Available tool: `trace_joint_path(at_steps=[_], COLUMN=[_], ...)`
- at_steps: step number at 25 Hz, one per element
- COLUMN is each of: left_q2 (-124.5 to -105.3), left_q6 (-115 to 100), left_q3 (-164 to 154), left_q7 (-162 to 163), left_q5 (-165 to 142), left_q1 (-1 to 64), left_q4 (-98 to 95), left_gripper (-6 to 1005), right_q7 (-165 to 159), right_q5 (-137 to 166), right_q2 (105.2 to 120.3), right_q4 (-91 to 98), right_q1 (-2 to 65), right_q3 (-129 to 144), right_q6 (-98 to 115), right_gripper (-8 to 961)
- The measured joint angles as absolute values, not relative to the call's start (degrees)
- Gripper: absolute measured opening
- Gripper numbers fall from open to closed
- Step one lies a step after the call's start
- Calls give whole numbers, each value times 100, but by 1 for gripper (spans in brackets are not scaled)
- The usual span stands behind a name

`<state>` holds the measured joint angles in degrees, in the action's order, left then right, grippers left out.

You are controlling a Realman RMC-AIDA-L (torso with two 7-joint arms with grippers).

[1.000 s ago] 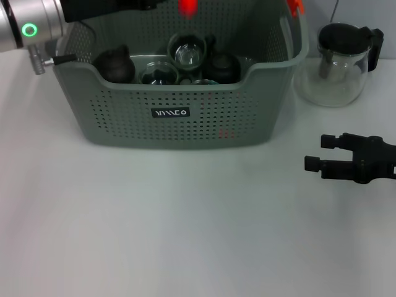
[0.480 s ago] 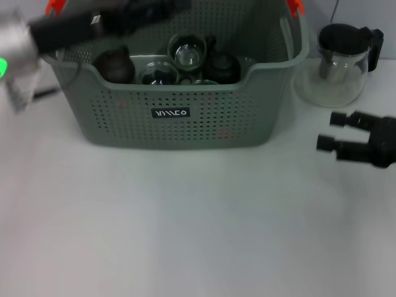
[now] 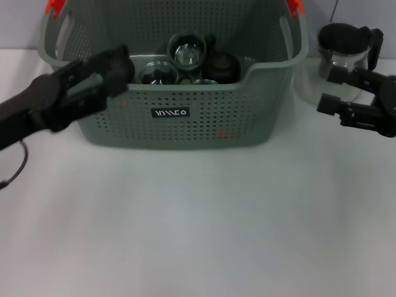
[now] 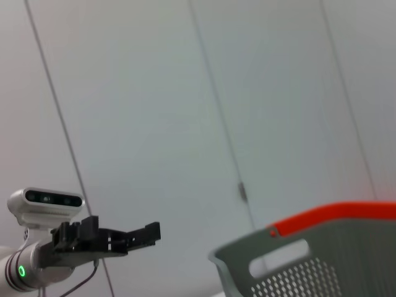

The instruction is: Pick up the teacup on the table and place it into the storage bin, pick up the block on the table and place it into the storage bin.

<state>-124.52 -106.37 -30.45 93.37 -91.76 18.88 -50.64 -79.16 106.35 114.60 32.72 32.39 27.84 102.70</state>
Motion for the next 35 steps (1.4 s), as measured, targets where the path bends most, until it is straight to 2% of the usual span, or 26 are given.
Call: trace_joint_path(at_steps=[8,16,35], left_q2=[-12459,-12463,-12463], left_q6=[-11083,-11141,-11068], left_q3=[-2906,-3058,-3088], left_q7=[8828,8464,8379], left_q5=[-9266,-9416,-9397], left_q1=[1745,1815,1860], left_q4=[-5029,-5016,-4969], left_gripper=[954,952,950], right_q7=[-7519,-7476,-7470], right_q5=[10515,10341,10338], right_q2=[11635,11851,11847], right_q4=[3487,3982,4032], right_q1=[3537,3446,3396], right_q3=[2789,2817,2821], right_q6=[10598,10786,10839], right_gripper=[931,932,931])
